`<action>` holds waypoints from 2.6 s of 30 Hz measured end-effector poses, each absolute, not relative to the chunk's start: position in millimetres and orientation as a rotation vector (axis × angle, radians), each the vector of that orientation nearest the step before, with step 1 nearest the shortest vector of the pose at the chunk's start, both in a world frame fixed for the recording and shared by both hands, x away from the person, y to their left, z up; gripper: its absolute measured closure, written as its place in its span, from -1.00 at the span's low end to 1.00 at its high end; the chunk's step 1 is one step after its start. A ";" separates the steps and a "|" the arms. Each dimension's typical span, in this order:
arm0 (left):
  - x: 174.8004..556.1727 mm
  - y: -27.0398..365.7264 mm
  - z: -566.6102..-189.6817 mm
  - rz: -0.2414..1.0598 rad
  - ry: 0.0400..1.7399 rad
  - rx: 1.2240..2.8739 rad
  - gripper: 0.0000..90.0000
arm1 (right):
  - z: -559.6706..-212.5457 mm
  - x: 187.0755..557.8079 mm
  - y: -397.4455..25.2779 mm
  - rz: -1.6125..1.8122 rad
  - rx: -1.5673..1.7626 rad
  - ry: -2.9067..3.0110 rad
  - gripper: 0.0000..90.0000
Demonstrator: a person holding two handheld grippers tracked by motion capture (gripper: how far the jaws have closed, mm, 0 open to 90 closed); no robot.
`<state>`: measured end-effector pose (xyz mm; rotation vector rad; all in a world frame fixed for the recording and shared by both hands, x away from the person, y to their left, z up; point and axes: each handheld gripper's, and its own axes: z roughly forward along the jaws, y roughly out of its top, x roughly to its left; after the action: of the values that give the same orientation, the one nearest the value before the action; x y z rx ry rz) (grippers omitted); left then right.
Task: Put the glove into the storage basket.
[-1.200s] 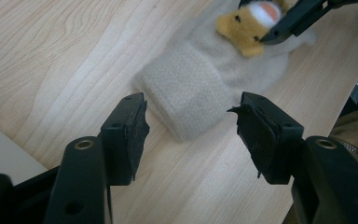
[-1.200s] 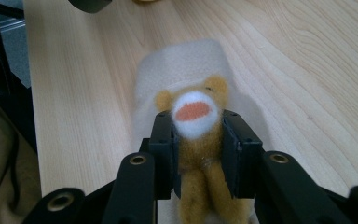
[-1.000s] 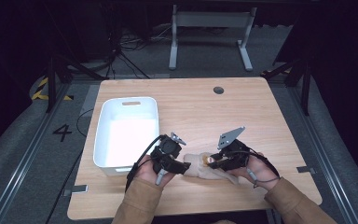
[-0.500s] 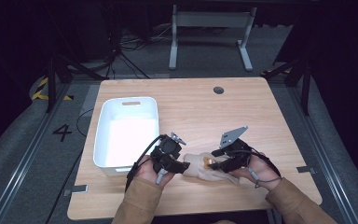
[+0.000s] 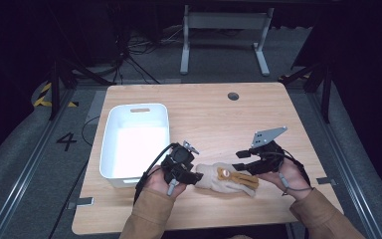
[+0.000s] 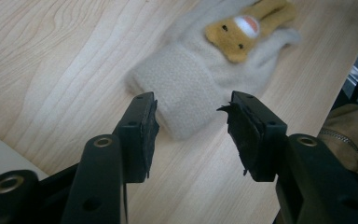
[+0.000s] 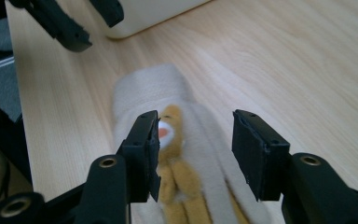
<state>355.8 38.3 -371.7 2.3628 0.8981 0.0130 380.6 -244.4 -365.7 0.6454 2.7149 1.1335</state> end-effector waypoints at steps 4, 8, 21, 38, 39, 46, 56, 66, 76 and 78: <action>357.1 35.6 -370.0 0.022 0.896 2.355 0.07 | -357.9 381.4 -262.1 1.211 0.741 2.614 0.19; 358.8 31.4 -367.8 0.045 0.892 2.354 0.08 | -354.3 380.8 -277.7 1.240 0.792 2.539 0.30; 361.8 25.3 -364.9 0.060 0.865 2.340 0.05 | -350.8 384.7 -324.5 1.236 0.940 2.401 0.46; 361.7 23.4 -365.2 0.045 0.842 2.320 0.02 | -358.6 392.3 -348.0 1.198 1.042 2.317 0.86; 361.4 23.4 -364.9 0.046 0.840 2.315 0.02 | -358.8 392.2 -348.6 1.202 1.040 2.311 0.87; 360.7 22.6 -364.8 0.063 0.827 2.308 -0.01 | -360.3 393.0 -351.6 1.192 1.045 2.304 0.93; 361.5 21.6 -367.9 0.063 0.796 2.283 -0.18 | -363.0 395.4 -354.1 1.203 1.042 2.313 0.88; 362.5 16.0 -368.3 0.022 0.642 2.272 -0.67 | -363.6 395.4 -357.1 1.245 1.029 2.315 0.79; 365.5 12.1 -377.1 0.058 0.627 2.281 -1.00 | -365.7 396.6 -356.4 1.247 1.028 2.325 0.76; 365.6 10.3 -379.3 0.066 0.620 2.282 -1.00 | -365.7 396.5 -356.2 1.247 1.026 2.325 0.75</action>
<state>365.6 10.3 -379.3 2.2825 0.6202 0.0663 396.5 -356.2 -365.7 1.0257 2.3247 1.2469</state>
